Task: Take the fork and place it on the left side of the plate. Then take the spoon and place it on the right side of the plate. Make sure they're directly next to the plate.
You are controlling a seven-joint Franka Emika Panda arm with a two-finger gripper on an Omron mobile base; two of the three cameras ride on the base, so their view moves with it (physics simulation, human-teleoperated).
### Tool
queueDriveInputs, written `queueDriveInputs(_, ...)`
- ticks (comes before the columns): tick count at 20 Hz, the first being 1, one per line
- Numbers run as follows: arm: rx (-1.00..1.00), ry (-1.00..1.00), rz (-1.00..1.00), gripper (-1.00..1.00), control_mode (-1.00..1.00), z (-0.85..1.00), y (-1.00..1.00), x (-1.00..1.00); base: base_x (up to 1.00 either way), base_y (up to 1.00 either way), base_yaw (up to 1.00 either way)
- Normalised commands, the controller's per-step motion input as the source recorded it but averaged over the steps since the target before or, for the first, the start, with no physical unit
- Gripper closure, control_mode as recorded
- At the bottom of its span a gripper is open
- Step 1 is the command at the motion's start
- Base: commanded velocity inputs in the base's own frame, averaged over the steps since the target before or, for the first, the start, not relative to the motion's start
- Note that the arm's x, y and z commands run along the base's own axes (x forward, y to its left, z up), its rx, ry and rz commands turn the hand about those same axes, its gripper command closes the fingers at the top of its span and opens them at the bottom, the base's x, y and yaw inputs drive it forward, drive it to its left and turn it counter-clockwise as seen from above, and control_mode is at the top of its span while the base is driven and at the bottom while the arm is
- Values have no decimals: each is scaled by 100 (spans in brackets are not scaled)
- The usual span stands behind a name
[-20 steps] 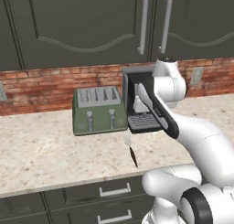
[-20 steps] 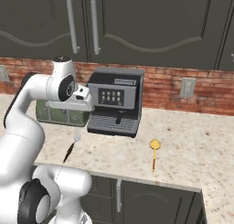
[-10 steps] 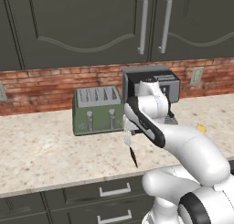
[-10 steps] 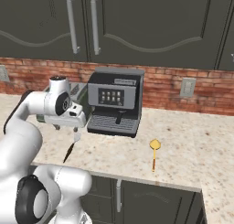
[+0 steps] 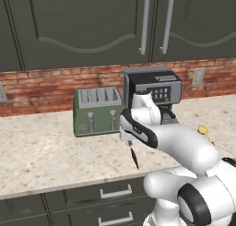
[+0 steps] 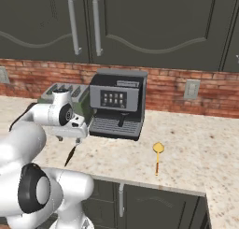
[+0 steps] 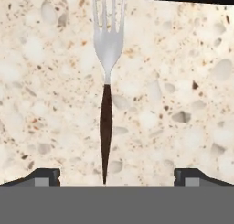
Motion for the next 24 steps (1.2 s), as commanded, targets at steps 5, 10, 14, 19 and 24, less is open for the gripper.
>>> queueDriveInputs(5,0,8,0,-100,-100,-45,10,19,0,0,0)
queueDriveInputs(10,0,6,0,-100,-100,-43,8,18,0,0,0)
queueDriveInputs(14,0,0,0,-100,-100,-34,0,8,0,0,0)
queueDriveInputs(19,0,0,0,-100,-100,-19,0,1,0,0,0)
queueDriveInputs(24,0,0,0,-100,-100,-26,0,0,0,0,0)
